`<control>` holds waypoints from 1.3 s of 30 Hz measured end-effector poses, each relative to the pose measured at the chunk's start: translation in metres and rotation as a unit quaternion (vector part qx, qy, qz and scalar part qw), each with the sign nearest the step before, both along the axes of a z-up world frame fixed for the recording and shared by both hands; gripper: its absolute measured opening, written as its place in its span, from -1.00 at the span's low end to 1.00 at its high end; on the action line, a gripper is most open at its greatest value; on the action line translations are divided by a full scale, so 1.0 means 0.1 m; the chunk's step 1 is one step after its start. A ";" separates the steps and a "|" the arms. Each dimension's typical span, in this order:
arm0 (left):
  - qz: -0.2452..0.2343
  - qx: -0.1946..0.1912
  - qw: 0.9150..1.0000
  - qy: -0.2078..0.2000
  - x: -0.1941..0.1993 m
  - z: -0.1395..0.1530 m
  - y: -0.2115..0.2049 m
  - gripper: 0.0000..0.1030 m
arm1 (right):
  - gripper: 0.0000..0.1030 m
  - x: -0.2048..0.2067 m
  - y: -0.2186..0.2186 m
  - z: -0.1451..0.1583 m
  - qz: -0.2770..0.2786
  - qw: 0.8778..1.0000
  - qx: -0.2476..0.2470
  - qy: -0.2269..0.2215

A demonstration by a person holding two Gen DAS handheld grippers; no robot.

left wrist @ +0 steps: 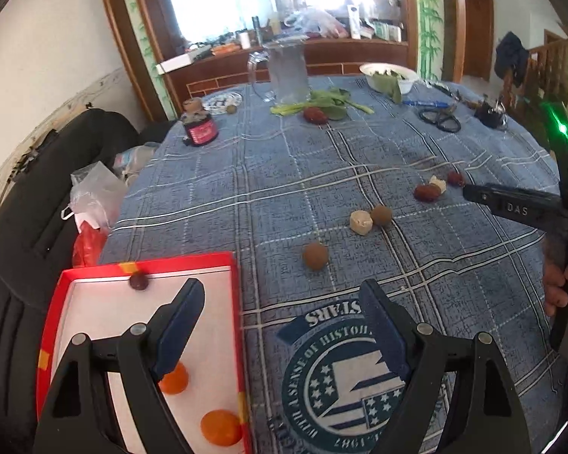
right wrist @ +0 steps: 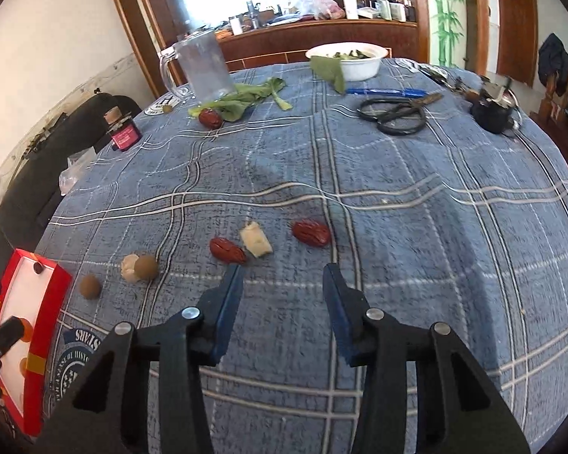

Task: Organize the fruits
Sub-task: 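Grasp a beige chunk with the right tool while the left tool grasps a round beige biscuit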

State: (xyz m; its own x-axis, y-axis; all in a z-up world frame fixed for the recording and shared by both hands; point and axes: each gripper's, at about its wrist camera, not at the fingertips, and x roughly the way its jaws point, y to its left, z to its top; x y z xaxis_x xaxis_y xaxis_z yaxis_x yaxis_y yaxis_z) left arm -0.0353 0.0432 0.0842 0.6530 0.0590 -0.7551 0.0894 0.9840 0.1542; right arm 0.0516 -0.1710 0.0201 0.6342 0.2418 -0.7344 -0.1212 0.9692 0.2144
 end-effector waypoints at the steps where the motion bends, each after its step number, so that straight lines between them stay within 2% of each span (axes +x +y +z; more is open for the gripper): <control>1: -0.004 0.000 1.000 0.002 0.02 -0.01 -0.02 0.63 | -0.12 0.03 0.01 -0.01 0.001 1.000 0.002 0.000; 8: -0.017 0.006 1.000 0.020 0.15 -0.12 -0.09 0.63 | -0.12 0.24 0.15 -0.08 0.010 1.000 -0.002 0.004; 13: -0.016 0.007 0.999 0.028 0.21 -0.17 -0.09 0.63 | -0.29 0.36 0.16 -0.18 0.011 1.000 0.002 0.015; 17: -0.019 0.012 0.999 0.032 0.26 -0.19 -0.13 0.62 | -0.38 0.41 0.10 -0.21 0.021 0.999 0.034 0.017; 19: -0.022 0.015 0.999 0.031 0.28 -0.20 -0.17 0.62 | -0.57 0.40 0.11 -0.21 0.036 0.998 0.041 0.015; 21: -0.024 0.018 0.999 0.030 0.30 -0.19 -0.20 0.62 | -0.57 0.39 0.10 -0.21 0.041 0.998 0.046 0.020; 26: -0.029 0.022 0.999 0.033 0.34 -0.23 -0.28 0.62 | -0.63 0.41 -0.10 -0.25 0.049 0.992 0.110 0.044; 29: -0.030 0.021 0.999 0.041 0.41 -0.27 -0.32 0.62 | -0.65 0.41 -0.17 -0.25 0.043 0.991 0.115 0.052; 36: -0.024 0.029 0.998 0.055 0.61 -0.39 -0.37 0.62 | -0.65 0.43 -0.02 -0.22 0.044 0.997 0.062 0.029; 39: -0.021 0.033 0.997 0.065 0.67 -0.47 -0.37 0.62 | -0.58 0.46 0.06 -0.24 0.047 0.998 0.038 0.022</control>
State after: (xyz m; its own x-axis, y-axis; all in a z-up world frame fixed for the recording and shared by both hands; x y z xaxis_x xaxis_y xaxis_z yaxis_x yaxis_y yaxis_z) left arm 0.0315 0.0058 0.0376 0.5528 0.0871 -0.8287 0.1532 0.9670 0.2038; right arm 0.0974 -0.1654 -0.0041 0.5740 0.3545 -0.7382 -0.1994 0.9348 0.2939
